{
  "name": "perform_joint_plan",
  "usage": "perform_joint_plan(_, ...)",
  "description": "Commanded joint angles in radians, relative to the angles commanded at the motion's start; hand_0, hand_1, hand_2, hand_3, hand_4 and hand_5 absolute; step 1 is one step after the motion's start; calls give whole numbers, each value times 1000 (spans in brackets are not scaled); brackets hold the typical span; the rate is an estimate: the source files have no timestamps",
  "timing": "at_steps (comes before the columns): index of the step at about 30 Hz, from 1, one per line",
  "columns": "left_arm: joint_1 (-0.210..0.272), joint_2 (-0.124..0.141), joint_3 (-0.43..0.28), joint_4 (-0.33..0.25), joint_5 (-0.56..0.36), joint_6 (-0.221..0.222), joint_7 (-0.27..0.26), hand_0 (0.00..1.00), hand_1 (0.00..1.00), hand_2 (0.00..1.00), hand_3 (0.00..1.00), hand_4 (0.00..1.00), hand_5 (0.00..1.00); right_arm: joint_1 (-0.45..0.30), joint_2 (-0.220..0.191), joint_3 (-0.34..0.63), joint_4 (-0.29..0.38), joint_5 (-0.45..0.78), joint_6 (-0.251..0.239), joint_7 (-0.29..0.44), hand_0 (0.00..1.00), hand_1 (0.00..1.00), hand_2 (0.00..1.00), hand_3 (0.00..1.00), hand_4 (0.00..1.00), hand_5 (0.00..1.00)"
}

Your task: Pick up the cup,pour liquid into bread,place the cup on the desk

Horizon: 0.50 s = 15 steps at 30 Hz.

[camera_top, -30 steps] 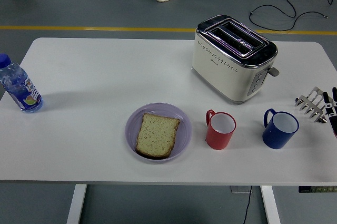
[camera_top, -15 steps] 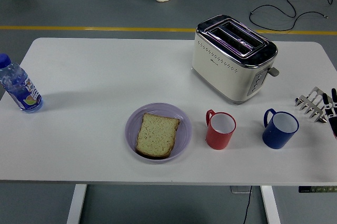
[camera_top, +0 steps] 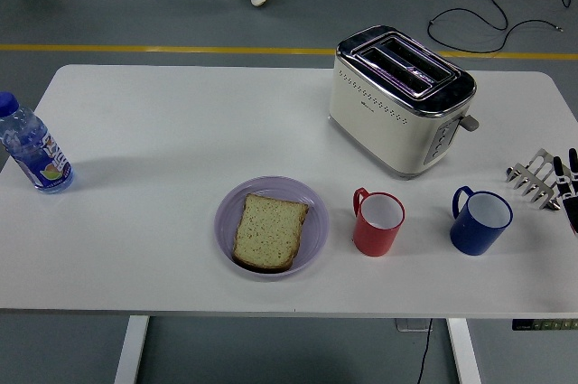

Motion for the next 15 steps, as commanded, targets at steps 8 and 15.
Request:
perform_joint_plan(8,-1,0,-7,0,7,-1,0,655,691,711,605,341,925,-3,0,13,7,-3,6,10,669,626,653,604,590,199)
perform_joint_plan(15,-5,1,-14,0,18,-4,2,655,691,712,604,341,924,1,0,21,19,-9,6,14,668,626,653,605,588,187)
